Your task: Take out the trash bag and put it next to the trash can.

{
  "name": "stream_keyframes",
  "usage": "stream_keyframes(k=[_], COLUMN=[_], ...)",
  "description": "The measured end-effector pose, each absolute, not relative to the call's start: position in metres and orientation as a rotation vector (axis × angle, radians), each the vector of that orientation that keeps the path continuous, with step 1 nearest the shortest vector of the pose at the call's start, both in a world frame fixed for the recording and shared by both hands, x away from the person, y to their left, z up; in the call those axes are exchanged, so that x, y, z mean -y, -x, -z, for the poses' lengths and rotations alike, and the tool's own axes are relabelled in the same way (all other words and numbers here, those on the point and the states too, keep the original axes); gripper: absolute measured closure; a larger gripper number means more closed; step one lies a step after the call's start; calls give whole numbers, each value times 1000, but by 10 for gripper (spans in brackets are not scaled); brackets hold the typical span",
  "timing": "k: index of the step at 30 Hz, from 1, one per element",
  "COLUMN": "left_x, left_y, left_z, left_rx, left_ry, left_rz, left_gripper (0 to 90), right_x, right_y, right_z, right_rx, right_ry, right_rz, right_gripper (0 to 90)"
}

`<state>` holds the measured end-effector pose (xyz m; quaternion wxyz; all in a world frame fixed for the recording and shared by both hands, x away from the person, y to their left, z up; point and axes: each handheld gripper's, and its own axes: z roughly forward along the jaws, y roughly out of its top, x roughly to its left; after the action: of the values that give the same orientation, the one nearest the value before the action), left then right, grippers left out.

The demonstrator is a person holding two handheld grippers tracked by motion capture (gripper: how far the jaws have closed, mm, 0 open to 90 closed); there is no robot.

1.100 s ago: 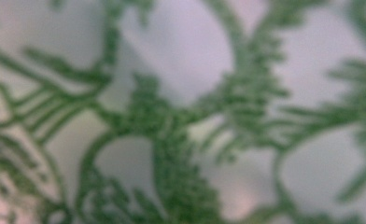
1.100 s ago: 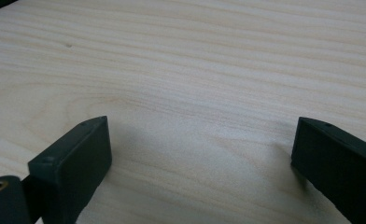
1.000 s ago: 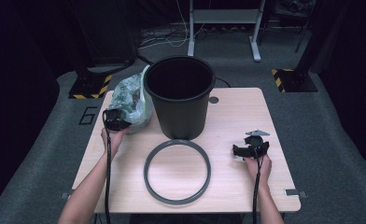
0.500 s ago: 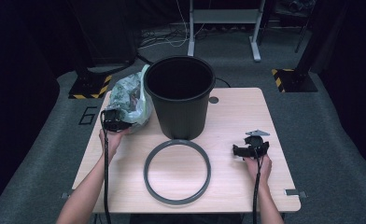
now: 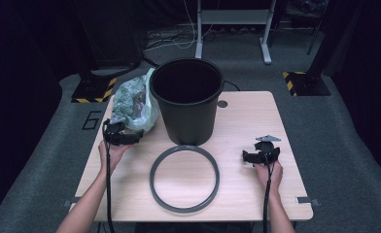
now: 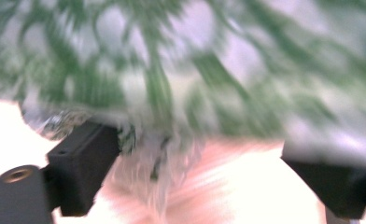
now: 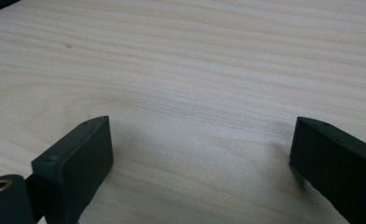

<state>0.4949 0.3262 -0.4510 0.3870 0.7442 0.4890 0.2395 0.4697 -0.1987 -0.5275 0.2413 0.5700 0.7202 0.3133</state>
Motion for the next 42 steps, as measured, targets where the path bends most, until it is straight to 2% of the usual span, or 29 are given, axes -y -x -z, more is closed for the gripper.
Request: stream_keyframes(k=[17, 30, 33, 42], left_x=[-330, -328, -330, -325], left_y=[-438, -419, -418, -414], left_z=[468, 519, 526, 530], left_rx=[-1203, -1266, -1290, -1286], left_ry=[-1937, -2057, -2037, -2041], left_rz=[-601, -484, -470, -536], left_gripper=[30, 8, 8, 1], right_x=[198, 196, 196, 195], right_y=[-469, -468, -468, -467], right_z=[527, 528, 528, 528], right_rx=[-1965, -1979, -1977, -1970], right_ry=[-1561, -1553, -1553, -1556], right_rz=[-857, -854, -856, -844], right_gripper=[58, 40, 40, 34])
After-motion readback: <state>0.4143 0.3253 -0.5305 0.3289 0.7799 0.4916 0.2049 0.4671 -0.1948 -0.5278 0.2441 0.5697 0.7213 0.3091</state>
